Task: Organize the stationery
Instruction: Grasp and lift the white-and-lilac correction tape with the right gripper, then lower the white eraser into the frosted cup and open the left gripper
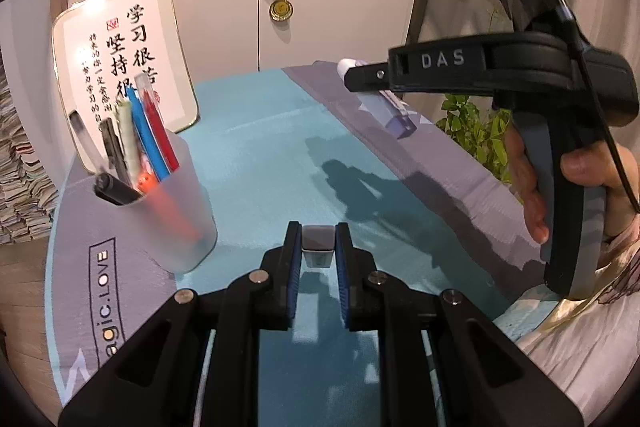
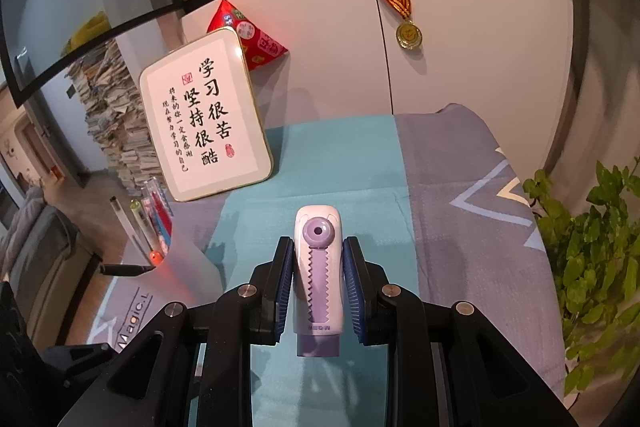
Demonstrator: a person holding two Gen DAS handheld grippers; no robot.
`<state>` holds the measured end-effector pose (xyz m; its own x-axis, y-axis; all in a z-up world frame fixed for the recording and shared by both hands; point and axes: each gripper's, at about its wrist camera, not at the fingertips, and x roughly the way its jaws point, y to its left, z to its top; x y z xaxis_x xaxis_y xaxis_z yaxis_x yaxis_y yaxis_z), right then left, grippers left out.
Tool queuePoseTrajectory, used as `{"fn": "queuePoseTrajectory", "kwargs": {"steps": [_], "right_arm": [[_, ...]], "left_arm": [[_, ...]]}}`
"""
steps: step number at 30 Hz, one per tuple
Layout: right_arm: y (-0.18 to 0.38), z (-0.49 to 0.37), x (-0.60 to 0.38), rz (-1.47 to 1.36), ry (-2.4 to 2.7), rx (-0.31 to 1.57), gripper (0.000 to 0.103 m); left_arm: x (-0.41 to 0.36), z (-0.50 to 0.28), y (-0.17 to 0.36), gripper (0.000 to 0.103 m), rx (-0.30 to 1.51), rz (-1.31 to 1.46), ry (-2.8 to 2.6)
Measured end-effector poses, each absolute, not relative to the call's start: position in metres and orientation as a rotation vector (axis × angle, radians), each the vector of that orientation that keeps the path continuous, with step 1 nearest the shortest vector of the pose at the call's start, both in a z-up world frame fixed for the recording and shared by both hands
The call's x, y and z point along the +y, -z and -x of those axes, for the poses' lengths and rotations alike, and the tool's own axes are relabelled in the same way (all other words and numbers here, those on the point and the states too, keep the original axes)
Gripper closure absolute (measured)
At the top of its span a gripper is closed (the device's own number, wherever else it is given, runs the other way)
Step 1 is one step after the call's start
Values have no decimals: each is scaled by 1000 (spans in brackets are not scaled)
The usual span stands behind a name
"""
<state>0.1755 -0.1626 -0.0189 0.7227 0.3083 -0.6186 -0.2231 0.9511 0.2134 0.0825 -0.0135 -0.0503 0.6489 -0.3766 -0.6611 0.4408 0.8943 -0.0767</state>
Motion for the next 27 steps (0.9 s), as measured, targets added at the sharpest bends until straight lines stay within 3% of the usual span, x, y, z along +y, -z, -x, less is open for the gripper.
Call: {"fn": "queuePoseTrajectory", "kwargs": {"steps": [16,27], "right_arm": [[17,-162,-169,-147,-317,691,77],[14,-155,-167,-151,-336,679,77]], "left_arm": [[-10,-78,34,88,696,-103,425],[34,-91,-21,88,532,-90,268]]}}
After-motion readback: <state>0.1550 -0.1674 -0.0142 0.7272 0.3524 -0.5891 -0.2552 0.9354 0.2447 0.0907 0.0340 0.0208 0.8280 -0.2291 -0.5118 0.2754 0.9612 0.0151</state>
